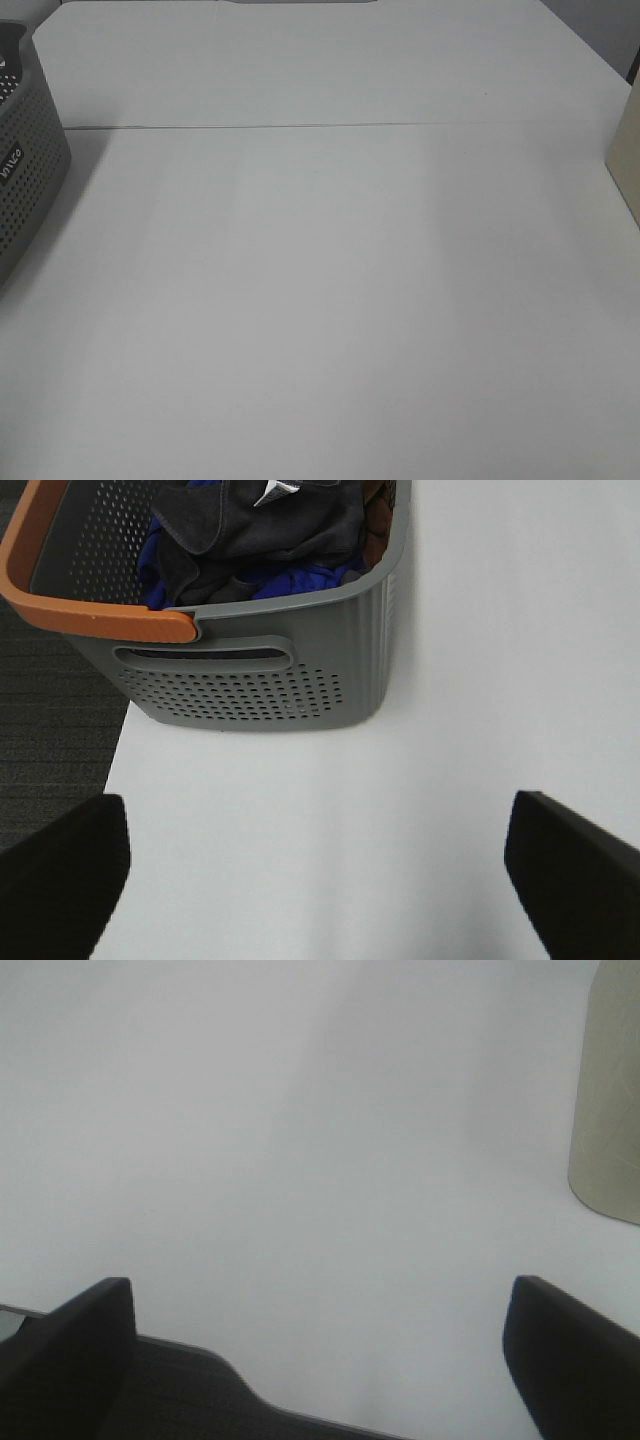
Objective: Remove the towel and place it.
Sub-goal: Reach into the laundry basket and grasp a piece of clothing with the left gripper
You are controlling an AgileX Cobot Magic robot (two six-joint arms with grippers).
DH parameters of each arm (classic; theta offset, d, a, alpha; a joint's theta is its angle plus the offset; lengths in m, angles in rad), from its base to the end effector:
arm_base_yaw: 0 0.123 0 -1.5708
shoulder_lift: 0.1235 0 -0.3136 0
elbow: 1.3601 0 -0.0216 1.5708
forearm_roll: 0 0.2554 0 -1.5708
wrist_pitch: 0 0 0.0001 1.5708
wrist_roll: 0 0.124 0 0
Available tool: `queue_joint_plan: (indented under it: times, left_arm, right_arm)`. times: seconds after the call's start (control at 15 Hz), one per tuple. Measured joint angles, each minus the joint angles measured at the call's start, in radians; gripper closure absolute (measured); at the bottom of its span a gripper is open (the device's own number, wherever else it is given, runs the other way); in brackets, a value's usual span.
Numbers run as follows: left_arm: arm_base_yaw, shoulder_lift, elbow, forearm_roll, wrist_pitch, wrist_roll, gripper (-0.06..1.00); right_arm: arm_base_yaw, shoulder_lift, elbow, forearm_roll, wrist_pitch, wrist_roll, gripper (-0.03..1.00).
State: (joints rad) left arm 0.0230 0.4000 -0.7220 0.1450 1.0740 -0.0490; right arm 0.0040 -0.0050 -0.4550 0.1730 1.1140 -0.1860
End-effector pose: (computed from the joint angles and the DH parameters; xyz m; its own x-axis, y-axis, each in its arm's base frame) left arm 0.0508 0.0169 0.3257 -0.6156 0.0062 -0.7880 -0.1105 0.9894 0.0941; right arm -0.0009 0.0192 0.2462 -0.5140 -0.1096 -0.8507 -0.1919 0.9814 -0.0105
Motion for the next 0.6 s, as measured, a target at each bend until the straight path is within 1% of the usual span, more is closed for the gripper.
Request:
queue_joint_plan:
  times: [0.2, 0.4, 0.53, 0.6]
  left_arm:
    - [0.0, 0.086, -0.033, 0.0, -0.006, 0.006, -0.01]
    - [0.0, 0.223, -0.103, -0.021, -0.008, 0.01, -0.01]
    - [0.0, 0.334, -0.153, -0.021, -0.01, 0.037, -0.01]
    - [0.0, 0.432, -0.206, -0.022, 0.0, 0.06, 0.0]
  right_arm:
    - [0.0, 0.0, 0.0, 0.0, 0.0, 0.0, 0.02]
    - [0.0, 0.0, 0.0, 0.0, 0.0, 0.0, 0.02]
    - [0.0, 0.0, 0.0, 0.0, 0.0, 0.0, 0.02]
    - [0.0, 0.0, 0.0, 0.0, 0.0, 0.0, 0.02]
